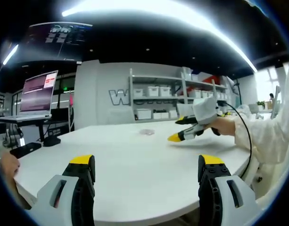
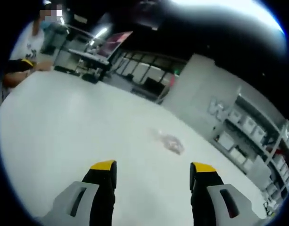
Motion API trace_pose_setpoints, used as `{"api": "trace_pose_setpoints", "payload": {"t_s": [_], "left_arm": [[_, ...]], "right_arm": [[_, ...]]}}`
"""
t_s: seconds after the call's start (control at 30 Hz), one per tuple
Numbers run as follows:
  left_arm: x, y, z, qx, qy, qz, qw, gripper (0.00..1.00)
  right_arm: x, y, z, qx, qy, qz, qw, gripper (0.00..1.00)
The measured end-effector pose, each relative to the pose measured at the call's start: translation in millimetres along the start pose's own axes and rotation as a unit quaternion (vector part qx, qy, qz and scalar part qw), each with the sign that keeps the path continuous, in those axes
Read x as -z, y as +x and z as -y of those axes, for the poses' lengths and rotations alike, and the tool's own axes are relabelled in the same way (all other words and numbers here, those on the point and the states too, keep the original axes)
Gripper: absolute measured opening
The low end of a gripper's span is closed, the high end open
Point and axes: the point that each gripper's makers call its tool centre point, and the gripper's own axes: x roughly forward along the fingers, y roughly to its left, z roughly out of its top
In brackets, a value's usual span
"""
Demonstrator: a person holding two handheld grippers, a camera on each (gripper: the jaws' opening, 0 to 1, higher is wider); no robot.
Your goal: Open the resealable bag by pulling the two sides of the seal apart until the entire bag opening is separated and visibly accessible.
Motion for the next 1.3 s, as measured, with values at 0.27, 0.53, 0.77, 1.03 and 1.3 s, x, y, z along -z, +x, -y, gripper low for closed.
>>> {"api": "trace_pose_setpoints", "payload": {"t_s": [0.27, 0.53, 0.77, 1.03, 1.3], "left_arm": [[0.8, 0.3, 1.3, 0.001, -0.001, 0.0, 1.0, 0.89], [-0.6, 1.6, 2.6, 0.004, 0.001, 0.0, 1.0, 0.89], [-1.7, 3.1, 2.7, 0.006, 0.002, 0.0, 1.0, 0.89], [-3.4, 4.2, 3.5, 0.007, 0.005, 0.001, 1.0, 0.89], [-2.8, 3.9, 5.1, 0.01, 0.006, 0.001, 0.9999, 0.89]], "right_arm": [[1.5, 7.0, 3.9, 0.004, 0.038, 0.0, 0.9993, 0.62], [-1.8, 15.9, 5.2, 0.006, 0.032, -0.005, 0.9995, 0.61], [-6.3, 23.9, 5.1, 0.01, 0.004, -0.006, 0.9999, 0.61], [-11.8, 30.2, 11.2, 0.027, -0.086, -0.012, 0.9959, 0.59], [-13.5, 37.7, 15.2, 0.032, -0.102, -0.016, 0.9942, 0.6]]}}
